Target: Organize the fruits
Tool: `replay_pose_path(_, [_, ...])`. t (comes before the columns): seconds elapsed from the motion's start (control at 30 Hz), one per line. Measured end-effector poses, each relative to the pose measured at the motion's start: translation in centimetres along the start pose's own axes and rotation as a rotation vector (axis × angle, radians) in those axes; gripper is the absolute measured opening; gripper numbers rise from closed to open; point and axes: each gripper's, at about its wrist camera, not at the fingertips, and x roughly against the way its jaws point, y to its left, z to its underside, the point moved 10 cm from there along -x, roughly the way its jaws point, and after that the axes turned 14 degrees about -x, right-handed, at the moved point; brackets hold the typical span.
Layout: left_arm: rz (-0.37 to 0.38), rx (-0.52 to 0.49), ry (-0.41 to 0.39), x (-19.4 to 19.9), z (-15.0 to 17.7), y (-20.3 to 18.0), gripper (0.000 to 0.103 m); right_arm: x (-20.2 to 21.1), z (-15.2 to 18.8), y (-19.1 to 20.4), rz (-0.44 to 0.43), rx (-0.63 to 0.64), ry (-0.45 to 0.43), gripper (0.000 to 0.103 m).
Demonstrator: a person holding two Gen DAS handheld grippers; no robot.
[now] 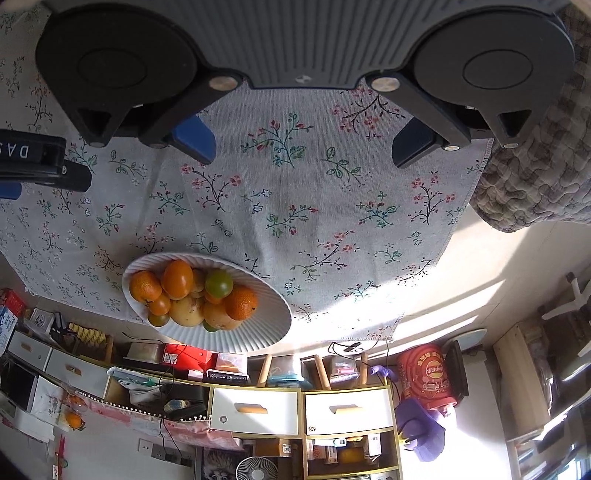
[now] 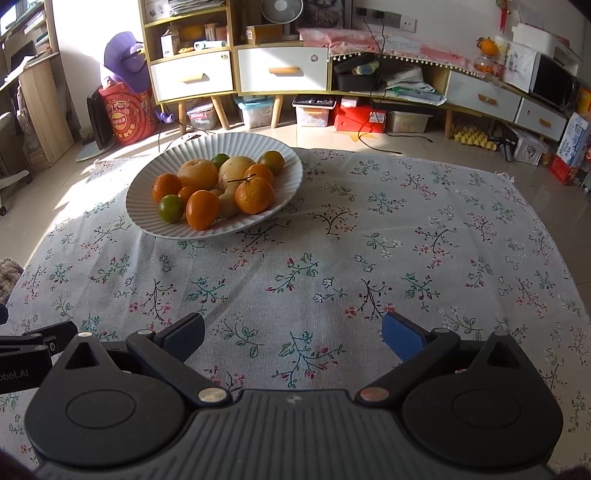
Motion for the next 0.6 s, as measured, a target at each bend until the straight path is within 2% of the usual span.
replay_pose_path(0.17, [-0.029,-0.02,-0.024,0.3,-0.3,-0.3,0.093,0.6,0.1,-0.1,0.003,0.021,-0.015,0.103])
replay_pose_path(0.6, [-0.008,-0.03,-0.042,0.8,-0.8,-1.4,0.093,1.2,-0.7,0.2,-0.002,0.051,-0.046,0.103])
